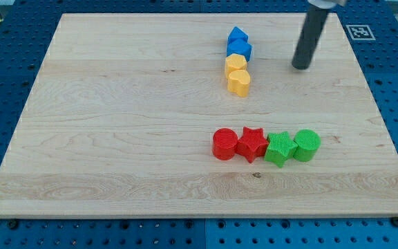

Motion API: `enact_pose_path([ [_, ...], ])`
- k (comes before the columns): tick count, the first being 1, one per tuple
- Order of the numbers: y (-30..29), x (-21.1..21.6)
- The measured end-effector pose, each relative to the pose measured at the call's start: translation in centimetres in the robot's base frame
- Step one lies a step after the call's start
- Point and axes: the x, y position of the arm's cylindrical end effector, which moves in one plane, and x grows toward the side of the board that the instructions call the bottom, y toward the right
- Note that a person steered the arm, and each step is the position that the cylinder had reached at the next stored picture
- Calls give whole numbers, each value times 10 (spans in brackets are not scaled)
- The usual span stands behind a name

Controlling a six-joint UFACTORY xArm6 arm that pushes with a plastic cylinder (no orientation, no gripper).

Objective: Move green circle above red star

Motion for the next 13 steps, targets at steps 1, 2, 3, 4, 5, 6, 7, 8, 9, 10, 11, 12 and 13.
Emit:
enact_pose_path([
  [1,2,45],
  [2,2,95],
  [3,1,115],
  [4,1,121],
  [5,1,163],
  [6,-1,169],
  [7,-2,172],
  [8,-31,189],
  [9,-36,193],
  [10,-31,215],
  [11,-31,193],
  [12,-31,166],
  [13,-37,151],
])
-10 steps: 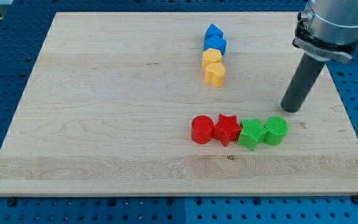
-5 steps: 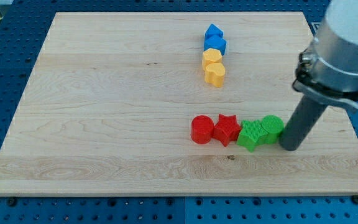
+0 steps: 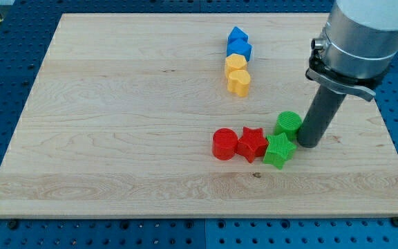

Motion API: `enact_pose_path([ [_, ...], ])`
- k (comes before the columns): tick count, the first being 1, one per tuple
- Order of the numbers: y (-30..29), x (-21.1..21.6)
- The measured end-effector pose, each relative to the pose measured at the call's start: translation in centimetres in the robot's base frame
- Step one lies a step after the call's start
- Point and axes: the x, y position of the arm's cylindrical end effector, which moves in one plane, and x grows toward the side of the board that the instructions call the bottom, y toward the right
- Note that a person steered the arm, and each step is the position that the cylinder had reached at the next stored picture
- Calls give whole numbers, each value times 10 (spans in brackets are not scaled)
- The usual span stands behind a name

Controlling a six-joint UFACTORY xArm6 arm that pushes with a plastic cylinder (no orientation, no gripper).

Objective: Move green circle above red star

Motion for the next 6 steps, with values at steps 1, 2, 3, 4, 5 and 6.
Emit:
enact_pose_path([
  [1,1,-9],
  [2,17,-9],
  [3,-13,-25],
  [4,-22,-39],
  [5,-14,-48],
  [6,-37,-51],
])
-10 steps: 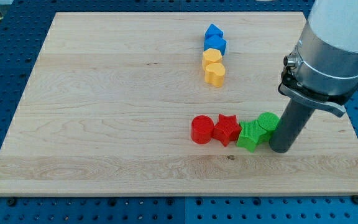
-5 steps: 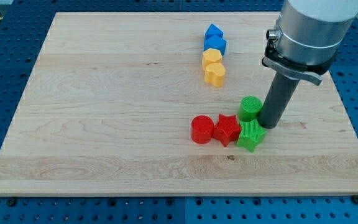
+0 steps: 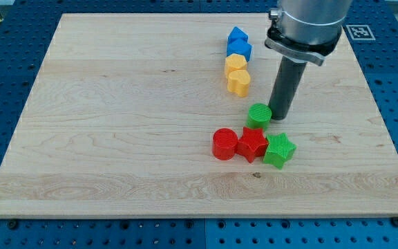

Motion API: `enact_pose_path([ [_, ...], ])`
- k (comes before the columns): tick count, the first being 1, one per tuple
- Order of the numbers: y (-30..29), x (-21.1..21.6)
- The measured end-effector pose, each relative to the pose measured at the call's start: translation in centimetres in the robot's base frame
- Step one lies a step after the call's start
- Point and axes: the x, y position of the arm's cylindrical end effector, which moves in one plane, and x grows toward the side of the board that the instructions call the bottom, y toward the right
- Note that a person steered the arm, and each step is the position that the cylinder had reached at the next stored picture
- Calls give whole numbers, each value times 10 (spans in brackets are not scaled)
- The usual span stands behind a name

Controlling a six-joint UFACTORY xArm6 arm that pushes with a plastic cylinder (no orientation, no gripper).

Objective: Move green circle above red star

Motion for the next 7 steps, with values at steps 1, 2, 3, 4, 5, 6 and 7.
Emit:
enact_pose_path([
  [1,-6,0],
  [2,-11,0],
  [3,-16,0],
  [4,-16,3],
  [5,-16,13],
  [6,-15,13],
  [7,9,14],
])
